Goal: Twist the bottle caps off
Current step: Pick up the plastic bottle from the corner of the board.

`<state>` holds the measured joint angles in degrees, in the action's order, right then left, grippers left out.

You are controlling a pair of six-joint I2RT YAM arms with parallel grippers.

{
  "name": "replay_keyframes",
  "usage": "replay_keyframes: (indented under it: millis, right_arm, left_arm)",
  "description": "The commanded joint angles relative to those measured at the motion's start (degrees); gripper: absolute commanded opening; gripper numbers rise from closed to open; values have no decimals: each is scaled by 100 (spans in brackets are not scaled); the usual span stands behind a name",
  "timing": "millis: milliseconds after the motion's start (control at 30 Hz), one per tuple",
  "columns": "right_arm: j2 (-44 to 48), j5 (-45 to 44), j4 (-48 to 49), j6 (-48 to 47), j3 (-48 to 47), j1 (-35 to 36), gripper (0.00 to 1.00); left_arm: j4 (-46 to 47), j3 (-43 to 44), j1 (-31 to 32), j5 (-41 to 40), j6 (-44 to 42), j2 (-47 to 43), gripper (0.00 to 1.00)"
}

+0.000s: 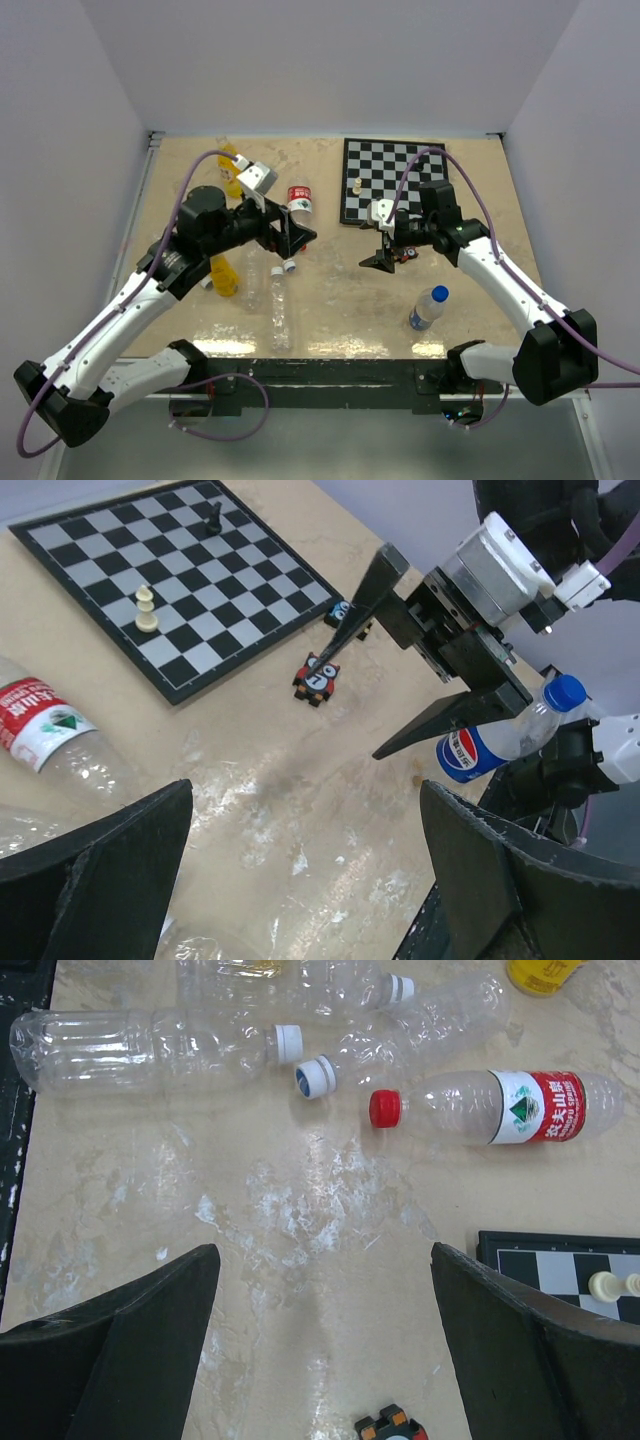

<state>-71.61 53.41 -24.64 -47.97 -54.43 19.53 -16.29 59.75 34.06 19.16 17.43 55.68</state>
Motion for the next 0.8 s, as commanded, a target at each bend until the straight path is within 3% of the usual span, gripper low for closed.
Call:
replay_keyframes:
  millis: [0, 267, 767]
  right_arm:
    - [16, -23, 91, 24, -208, -19, 90]
    - [16, -6, 91, 33, -208, -19, 90]
    - [-2, -23, 91, 33, -208, -19, 90]
  left_arm:
    - [-76, 292, 512, -518, 67, 162, 100]
    - [-41, 380, 1181, -782, 155, 391, 100]
    - [74, 301, 1805, -958, 313, 619, 100]
